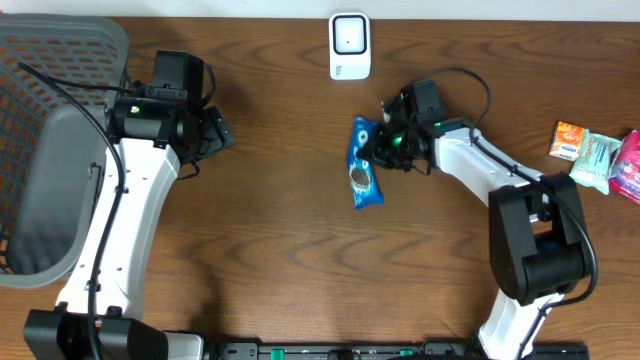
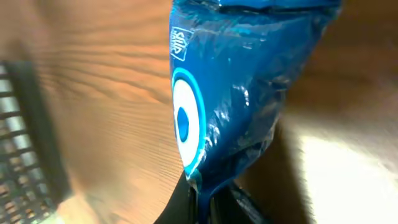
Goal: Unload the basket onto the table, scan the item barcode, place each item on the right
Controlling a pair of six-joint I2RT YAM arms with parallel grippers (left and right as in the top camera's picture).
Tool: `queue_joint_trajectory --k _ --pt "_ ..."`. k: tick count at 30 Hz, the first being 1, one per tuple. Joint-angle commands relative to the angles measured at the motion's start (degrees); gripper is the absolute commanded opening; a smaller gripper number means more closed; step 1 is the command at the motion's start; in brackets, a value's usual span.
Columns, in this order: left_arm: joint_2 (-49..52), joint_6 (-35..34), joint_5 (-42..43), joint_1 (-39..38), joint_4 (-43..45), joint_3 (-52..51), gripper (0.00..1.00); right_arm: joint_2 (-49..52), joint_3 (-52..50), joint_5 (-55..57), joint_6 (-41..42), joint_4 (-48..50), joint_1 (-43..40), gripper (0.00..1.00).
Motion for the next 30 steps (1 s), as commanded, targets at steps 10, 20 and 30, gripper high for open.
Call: queue_joint_trajectory --k 10,20,30 --pt "-0.31 -0.31 -1.14 0.02 -0.24 -0.17 0.98 -1.64 -0.11 6.23 4.79 -2.10 -0.44 0.01" --pt "-0.31 -0.31 -1.14 0.02 -0.24 -0.17 0.98 -0.72 -4.85 12.46 6.88 -6.34 -0.39 0.02" --pt "-0.31 -0.31 -1.14 0.02 -0.24 -0.17 0.98 -0.46 -10.29 13.16 7.39 0.15 -0.11 0.01"
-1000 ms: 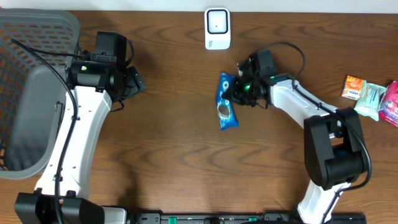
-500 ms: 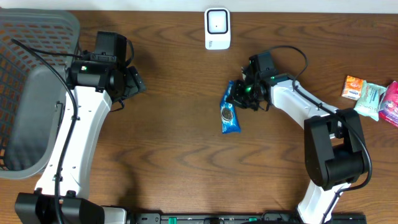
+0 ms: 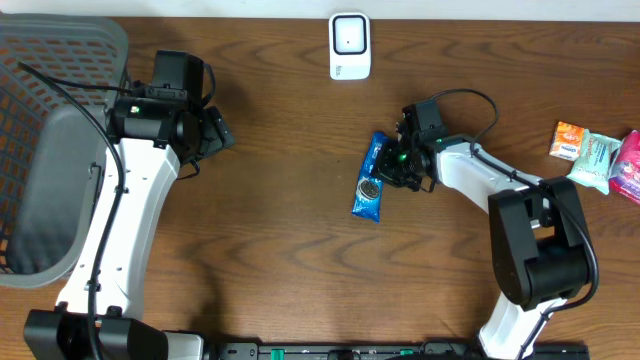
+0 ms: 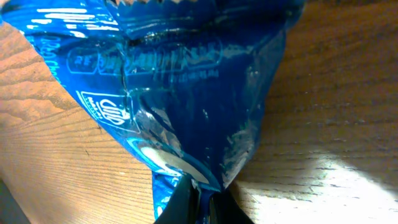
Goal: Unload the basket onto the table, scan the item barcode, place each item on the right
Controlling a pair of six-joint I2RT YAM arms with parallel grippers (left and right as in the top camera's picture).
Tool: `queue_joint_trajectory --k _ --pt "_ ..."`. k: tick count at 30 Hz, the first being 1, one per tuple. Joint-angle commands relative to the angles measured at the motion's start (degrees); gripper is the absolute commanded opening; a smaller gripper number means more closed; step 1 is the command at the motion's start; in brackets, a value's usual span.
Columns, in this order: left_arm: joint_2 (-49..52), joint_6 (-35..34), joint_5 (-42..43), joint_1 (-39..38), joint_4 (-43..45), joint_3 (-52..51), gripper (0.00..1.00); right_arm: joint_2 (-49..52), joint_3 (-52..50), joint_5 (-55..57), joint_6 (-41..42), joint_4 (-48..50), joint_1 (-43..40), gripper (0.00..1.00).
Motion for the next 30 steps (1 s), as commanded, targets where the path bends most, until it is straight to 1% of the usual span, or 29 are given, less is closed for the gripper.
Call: queue_joint_trajectory --k 1,8,10,11,13,14,16,21,24,27,30 --pt "-0.31 -0.31 -1.14 0.02 -0.24 -0.17 0.98 1.03 -2.67 3.06 0.72 0.37 -0.02 0.02" --pt "-0.31 -0.31 -1.14 0.02 -0.24 -0.17 0.98 3.15 -3.02 2.99 0.74 2.73 1.01 0.07" --pt "-0.31 -0.31 -1.14 0.02 -0.24 -0.17 0.98 3.39 -3.02 3.02 0.74 3.13 1.38 0.13" --pt "-0.31 -0.31 -1.14 0.02 -0.24 -0.17 0.98 3.39 -3.02 3.02 0.74 3.39 1.66 0.21" --pt "-0.31 -0.31 -1.14 0.02 -0.24 -0.17 0.98 3.39 -3.02 3.04 0.74 3.76 1.99 0.27" --pt "-0.31 -0.31 -1.14 0.02 -0.24 -0.17 0.97 3.39 -3.02 3.04 0.74 3.98 2.25 0.33" --pt "-0.31 -0.31 -1.14 0.02 -0.24 -0.17 0.98 3.43 -3.02 3.10 0.74 4.28 2.62 0.35" --pt "-0.31 -0.31 -1.14 0.02 -0.24 -0.17 0.98 3.43 -3.02 5.68 0.74 4.31 3.56 0.38" --pt "-0.31 -0.31 -1.14 0.02 -0.24 -0.17 0.98 3.43 -3.02 6.05 0.74 4.20 3.98 0.37" --pt "-0.31 -0.31 -1.14 0.02 -0.24 -0.17 0.98 3.43 -3.04 6.29 0.72 4.33 4.00 0.33" --pt "-0.31 -0.31 -1.14 0.02 -0.24 -0.17 0.98 3.52 -3.74 7.61 0.76 4.55 4.00 0.26"
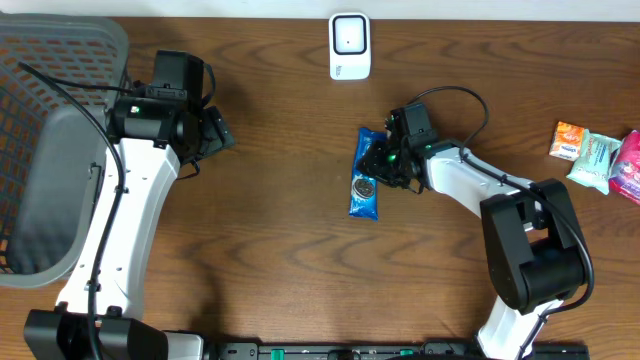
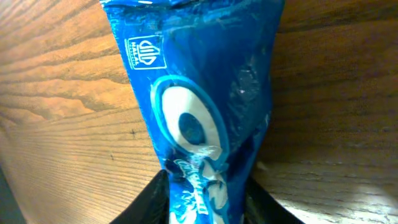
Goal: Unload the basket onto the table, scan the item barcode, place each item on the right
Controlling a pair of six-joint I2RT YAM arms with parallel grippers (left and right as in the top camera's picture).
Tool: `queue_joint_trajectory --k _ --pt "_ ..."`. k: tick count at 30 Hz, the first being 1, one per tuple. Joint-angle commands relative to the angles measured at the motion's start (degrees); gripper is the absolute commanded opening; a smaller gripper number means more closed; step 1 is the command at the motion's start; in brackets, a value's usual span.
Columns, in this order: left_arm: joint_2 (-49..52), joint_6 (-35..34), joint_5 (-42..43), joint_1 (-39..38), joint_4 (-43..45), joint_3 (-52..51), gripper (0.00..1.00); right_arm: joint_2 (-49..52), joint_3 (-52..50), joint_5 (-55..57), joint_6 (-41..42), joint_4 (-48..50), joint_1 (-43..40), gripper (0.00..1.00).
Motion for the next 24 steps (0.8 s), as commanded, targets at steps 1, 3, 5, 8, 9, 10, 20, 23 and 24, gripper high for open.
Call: queue_joint_trajectory --k 1,3,5,8,9,10,20,23,24 --pt "-0.31 -0.31 -1.14 0.02 -0.24 -0.17 0.98 3.78 -3.19 5.90 -0.13 -0.94 0.76 0.25" --pt "-0.31 -0.31 -1.14 0.02 -0.24 -0.17 0.98 4.46 -3.74 5.79 0.52 -0.15 0.76 0.25" --pt "-0.31 -0.31 -1.14 0.02 -0.24 -0.17 0.98 6.03 -3.89 4.31 0.92 1.36 0.76 0.07" --pt "-0.31 -0.31 -1.14 0.02 -0.24 -0.17 0.98 7.10 -3.89 1.57 0.87 2.84 0.76 0.01" --pt "-0.31 -0.31 -1.14 0.02 -0.24 -0.17 0.98 7.10 -3.87 0.46 0.87 3.28 0.74 0.01" --pt "-0.31 -0.31 -1.14 0.02 -0.24 -0.17 0.98 7.06 -3.85 -0.70 0.85 3.82 0.68 0.01" --pt "-0.31 -0.31 -1.14 0.02 -0.24 -0.17 0.98 -0.11 0.76 -17.27 0.44 18.88 -4.04 0.01" --pt "-0.31 -0.31 -1.14 0.02 -0.24 -0.17 0.98 -0.50 4.02 -17.22 1.81 20.61 -4.79 0.02" --pt "-0.31 -0.31 -1.14 0.02 -0.24 -0.17 0.98 -0.48 5.27 -17.18 2.21 20.59 -4.92 0.02"
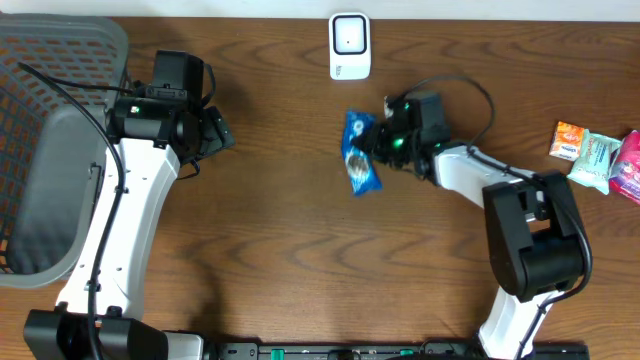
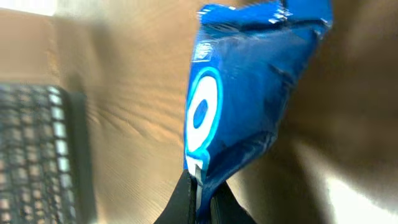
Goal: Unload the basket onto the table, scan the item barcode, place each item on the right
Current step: 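Hold the Oreo pack up against the scanner window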
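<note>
My right gripper (image 2: 202, 190) is shut on one end of a blue cookie packet (image 2: 242, 93), which hangs lifted off the table with its white-and-blue ring facing the wrist camera. From overhead the blue cookie packet (image 1: 358, 152) sits just left of the right gripper (image 1: 380, 142), below the white barcode scanner (image 1: 350, 46) at the table's far edge. No barcode shows on the packet. My left gripper (image 1: 220, 133) hovers at the left of the table, away from the packet; its fingers are too dark to read.
A grey mesh basket (image 1: 45, 150) fills the left edge and also shows in the right wrist view as a grey mesh basket (image 2: 37, 155). Several snack packets (image 1: 598, 158) lie at the far right.
The right gripper has gone from loosely around the packet lying on the table to shut on its end. The packet now stands higher and closer to the scanner, turned up off the wood.
The right gripper first held the packet by its end near mid-table. Then the packet lay lower on the wood, still pinched. Then the jaws stood wider around it as it lay flat. Now it is pinched again and raised toward the scanner. The left arm stayed put.
</note>
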Controlling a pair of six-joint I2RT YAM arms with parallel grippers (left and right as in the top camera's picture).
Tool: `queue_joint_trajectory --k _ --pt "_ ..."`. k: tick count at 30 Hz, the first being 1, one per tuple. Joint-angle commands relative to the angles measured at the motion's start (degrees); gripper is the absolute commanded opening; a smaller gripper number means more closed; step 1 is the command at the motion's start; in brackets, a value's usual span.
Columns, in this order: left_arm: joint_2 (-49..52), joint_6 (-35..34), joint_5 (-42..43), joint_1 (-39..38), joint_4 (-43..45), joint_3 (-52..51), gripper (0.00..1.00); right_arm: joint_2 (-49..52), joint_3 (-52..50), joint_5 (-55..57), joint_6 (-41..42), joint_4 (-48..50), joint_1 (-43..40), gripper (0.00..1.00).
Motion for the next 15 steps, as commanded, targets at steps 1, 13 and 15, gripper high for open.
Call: queue_joint_trajectory --k 1,13,15 --pt "-0.31 -0.31 -1.14 0.02 -0.26 -0.17 0.98 -2.82 5.99 -2.51 1.62 0.96 -0.76 0.01" --pt "-0.31 -0.31 -1.14 0.02 -0.26 -0.17 0.98 -2.75 17.16 19.63 4.13 17.14 0.68 0.01" --pt "-0.31 -0.31 -1.14 0.02 -0.26 -0.17 0.98 -2.60 17.18 24.15 4.17 18.97 0.76 0.01"
